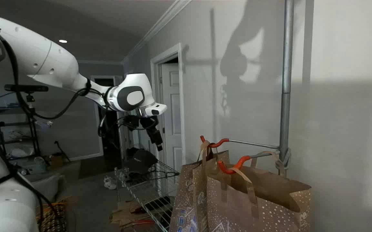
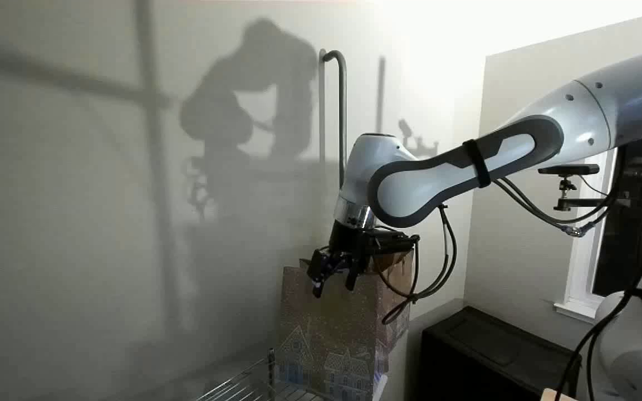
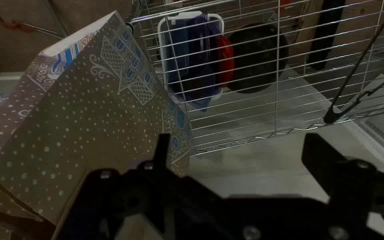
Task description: Remove one paper bag from the stand and put it on the shelf.
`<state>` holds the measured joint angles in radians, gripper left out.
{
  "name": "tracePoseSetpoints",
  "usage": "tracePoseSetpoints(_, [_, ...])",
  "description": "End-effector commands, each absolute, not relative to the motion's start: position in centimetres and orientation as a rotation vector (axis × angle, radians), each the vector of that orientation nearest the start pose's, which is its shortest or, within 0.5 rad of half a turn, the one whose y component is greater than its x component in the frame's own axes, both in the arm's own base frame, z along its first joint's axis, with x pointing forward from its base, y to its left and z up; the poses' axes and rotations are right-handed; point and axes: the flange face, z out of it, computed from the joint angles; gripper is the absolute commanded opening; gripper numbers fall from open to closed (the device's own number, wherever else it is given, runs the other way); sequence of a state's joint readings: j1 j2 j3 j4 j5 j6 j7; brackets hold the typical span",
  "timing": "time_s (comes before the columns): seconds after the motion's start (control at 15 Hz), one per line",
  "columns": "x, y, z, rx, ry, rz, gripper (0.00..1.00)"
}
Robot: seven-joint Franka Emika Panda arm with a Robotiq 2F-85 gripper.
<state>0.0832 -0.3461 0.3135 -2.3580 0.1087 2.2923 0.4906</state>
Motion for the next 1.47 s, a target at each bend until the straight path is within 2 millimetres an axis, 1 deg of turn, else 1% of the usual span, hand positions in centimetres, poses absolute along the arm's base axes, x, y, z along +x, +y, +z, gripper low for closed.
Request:
tracePoseSetpoints(0.0, [43.0, 19.1, 48.3, -3.009, 0.238, -0.375, 1.0])
tracePoseSetpoints(0.33, [43.0, 19.1, 48.3, -3.009, 0.238, -0.375, 1.0])
tracePoseSetpoints(0.4, [43.3, 17.3, 48.8, -2.993, 0.265, -0.409, 1.0])
tracePoseSetpoints(0.47, [43.3, 15.0, 49.6, -2.946, 0.238, -0.496, 1.0])
tracePoseSetpoints(0.53, [43.7, 13.7, 49.9, -2.962, 0.244, -0.523, 1.0])
tracePoseSetpoints(0.6, [44.6, 11.8, 50.0, -2.992, 0.257, -0.527, 1.0])
tracePoseSetpoints(0.67, [45.2, 10.4, 50.1, -3.008, 0.262, -0.522, 1.0])
tracePoseSetpoints(0.73, [46.4, 9.2, 49.8, -3.036, 0.235, -0.511, 1.0])
tracePoseSetpoints(0.8, [47.1, 8.2, 49.7, -3.054, 0.206, -0.512, 1.0])
tracePoseSetpoints(0.87, [48.3, 8.0, 49.1, -3.096, 0.15, -0.489, 1.0])
tracePoseSetpoints(0.93, [48.9, 7.9, 48.8, -3.13, 0.108, -0.482, 1.0])
tracePoseSetpoints(1.07, [50.4, 8.8, 48.5, -3.228, 0.002, -0.435, 1.0])
tracePoseSetpoints(1.13, [48.5, 8.0, 48.8, -3.159, 0.102, -0.484, 1.0])
tracePoseSetpoints(1.27, [49.8, 8.8, 48.3, -3.198, 0.047, -0.452, 1.0])
tracePoseSetpoints(1.4, [50.3, 9.1, 48.1, -3.203, 0.035, -0.443, 1.0])
